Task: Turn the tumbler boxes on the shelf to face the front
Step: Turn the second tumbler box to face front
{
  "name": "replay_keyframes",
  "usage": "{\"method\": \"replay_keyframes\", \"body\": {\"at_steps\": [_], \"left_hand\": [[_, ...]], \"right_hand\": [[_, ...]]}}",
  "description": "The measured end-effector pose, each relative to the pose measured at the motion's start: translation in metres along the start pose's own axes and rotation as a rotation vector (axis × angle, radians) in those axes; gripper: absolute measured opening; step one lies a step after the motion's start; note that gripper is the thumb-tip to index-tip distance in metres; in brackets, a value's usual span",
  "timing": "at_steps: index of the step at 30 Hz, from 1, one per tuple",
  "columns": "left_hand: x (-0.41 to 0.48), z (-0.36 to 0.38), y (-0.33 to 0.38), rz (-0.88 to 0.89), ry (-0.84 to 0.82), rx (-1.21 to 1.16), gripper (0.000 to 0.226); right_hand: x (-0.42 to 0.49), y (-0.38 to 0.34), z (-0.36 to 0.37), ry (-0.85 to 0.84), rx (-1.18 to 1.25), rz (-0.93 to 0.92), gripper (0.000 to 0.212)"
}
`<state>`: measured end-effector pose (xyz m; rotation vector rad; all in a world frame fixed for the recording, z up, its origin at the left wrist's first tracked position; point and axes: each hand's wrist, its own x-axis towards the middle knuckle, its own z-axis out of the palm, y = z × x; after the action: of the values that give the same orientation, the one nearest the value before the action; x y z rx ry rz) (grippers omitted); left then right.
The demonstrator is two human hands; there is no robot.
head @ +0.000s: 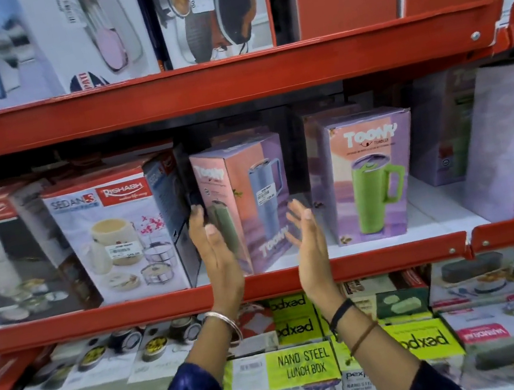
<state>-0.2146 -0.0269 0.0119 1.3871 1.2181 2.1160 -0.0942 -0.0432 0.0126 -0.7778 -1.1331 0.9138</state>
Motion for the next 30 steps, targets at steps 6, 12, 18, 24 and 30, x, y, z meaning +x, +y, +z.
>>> {"method": "replay_keyframes", "body": {"at_steps": [6, 12, 18, 24, 30], "left_hand": [[0.042, -0.009, 0.000, -0.446, -0.199, -0.224, 0.067], [0.047, -0.016, 0.007, -0.500, -0.240, -0.213, 0.069], [0.047, -0.019, 0.019, -0.506, -0.297, -0.233, 0.082], [0.037, -0.018, 0.042, -0.428, -0.435, -0.184, 0.091], [0.032, -0.019, 0.050, -0.419, -0.540, -0.097, 0.092]], "right_hand": [[-0.013, 0.011, 0.052, -0.005, -0.100, -0.049, 0.051], [-0.011, 0.018, 0.062, 0.022, -0.176, -0.074, 0.050], [0.010, 0.007, 0.043, 0.035, -0.283, -0.149, 0.059], [0.026, 0.000, 0.032, 0.032, -0.514, -0.125, 0.119], [0.041, 0.002, 0.020, 0.139, -0.441, -0.127, 0.105]]}}
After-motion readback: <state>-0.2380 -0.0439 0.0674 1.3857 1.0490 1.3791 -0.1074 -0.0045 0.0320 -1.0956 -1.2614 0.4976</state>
